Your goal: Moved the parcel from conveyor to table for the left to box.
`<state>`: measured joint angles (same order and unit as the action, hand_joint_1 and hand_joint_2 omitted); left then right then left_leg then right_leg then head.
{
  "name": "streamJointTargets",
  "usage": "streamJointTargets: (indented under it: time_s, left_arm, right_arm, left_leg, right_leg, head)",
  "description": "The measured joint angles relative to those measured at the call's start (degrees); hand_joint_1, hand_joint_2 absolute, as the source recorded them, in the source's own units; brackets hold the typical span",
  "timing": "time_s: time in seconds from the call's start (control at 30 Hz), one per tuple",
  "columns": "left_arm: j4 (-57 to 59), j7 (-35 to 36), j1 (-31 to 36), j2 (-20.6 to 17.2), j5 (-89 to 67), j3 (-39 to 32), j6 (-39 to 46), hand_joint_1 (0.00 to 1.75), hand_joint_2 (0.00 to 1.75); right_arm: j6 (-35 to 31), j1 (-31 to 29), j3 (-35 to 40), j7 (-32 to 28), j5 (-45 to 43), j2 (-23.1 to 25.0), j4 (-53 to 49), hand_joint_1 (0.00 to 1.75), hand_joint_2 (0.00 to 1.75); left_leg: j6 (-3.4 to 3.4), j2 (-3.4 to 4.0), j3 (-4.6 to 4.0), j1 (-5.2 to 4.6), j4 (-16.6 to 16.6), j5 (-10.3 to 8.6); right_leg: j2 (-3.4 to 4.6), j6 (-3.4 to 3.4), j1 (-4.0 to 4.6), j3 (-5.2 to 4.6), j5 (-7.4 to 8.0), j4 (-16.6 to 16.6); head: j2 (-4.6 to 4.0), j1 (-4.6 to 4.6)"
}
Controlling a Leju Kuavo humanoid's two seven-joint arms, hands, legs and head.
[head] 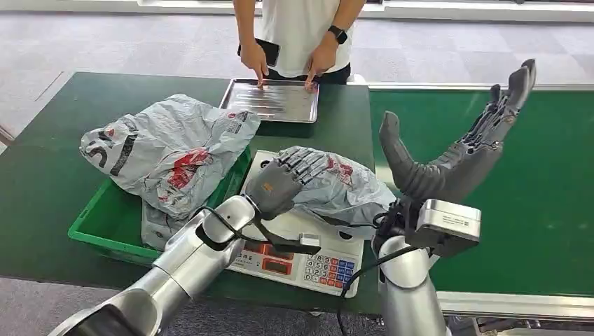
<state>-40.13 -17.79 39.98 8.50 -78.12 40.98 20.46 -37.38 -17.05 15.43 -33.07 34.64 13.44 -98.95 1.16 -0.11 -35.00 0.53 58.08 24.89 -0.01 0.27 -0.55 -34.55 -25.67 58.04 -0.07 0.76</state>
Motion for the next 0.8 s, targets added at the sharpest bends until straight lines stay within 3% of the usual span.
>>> streamJointTargets:
  time_s: [0.8]
  left_arm:
    - [7.1,2.9,1.5,0.9,-2.8,3.1,-0.8,0.00,1.75]
  right_arm:
    - [0.4,0.0,0.0,0.0,-0.2,0.0,0.0,0.00,1.75]
  left_leg:
    - [0.00,0.00,0.00,0.00,0.0,0.00]
  right_leg:
    - [0.00,0.00,0.00,0.01,0.01,0.0]
  head:
    - [0.00,0.00]
